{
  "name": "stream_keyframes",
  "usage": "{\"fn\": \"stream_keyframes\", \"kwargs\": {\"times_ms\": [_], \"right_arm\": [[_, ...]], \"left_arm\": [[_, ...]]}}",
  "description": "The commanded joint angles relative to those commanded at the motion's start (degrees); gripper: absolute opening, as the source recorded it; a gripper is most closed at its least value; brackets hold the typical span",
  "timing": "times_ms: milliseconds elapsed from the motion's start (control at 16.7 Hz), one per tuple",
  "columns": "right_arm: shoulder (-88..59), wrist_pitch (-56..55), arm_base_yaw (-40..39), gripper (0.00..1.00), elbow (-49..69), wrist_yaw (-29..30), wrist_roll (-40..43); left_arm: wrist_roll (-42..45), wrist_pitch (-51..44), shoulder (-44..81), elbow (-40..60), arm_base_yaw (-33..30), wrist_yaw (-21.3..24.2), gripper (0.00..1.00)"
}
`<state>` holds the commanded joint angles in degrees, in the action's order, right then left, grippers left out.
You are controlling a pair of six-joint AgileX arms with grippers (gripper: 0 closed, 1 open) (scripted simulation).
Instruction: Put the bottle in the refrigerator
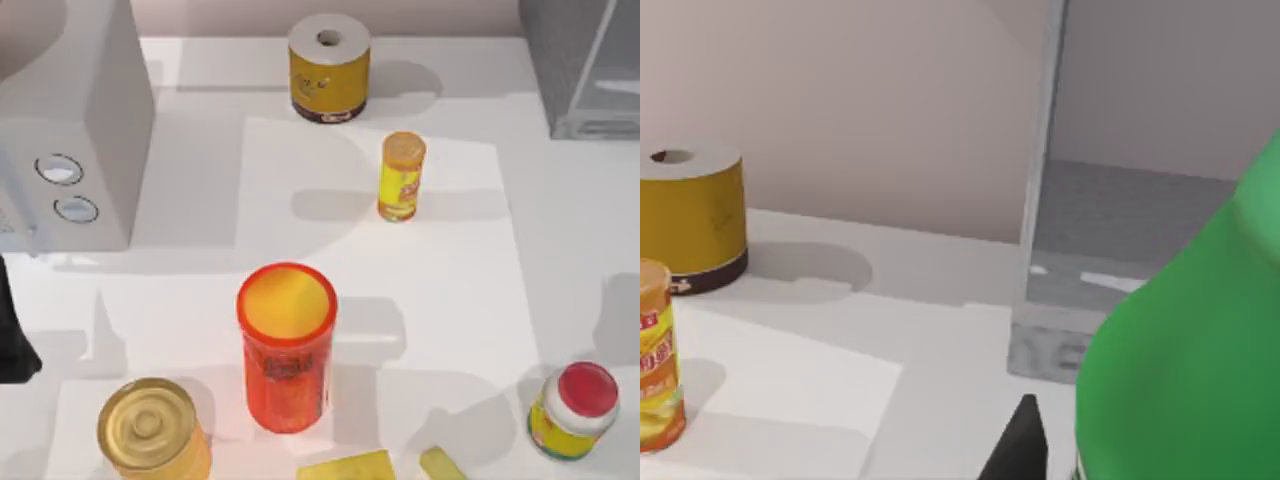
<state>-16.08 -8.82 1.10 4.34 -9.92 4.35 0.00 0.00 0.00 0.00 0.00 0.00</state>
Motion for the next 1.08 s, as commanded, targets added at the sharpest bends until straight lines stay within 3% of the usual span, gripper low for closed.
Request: {"fn": "stream_keyframes", "kwargs": {"times_ms": [360, 780, 1080], "right_arm": [[15.6, 8.5, -1.1, 0.01, -4.2, 9.6, -4.2], [15.3, 8.4, -0.9, 0.01, -3.9, 9.7, -4.4], [3.2, 1.2, 0.6, 0.01, 2.3, 7.8, -4.5]], "left_arm": [[0.0, 0.0, 0.0, 0.0, 0.0, 0.0, 1.0], [0.0, 0.0, 0.0, 0.0, 0.0, 0.0, 1.0], [0.0, 0.0, 0.0, 0.0, 0.0, 0.0, 1.0]]}}
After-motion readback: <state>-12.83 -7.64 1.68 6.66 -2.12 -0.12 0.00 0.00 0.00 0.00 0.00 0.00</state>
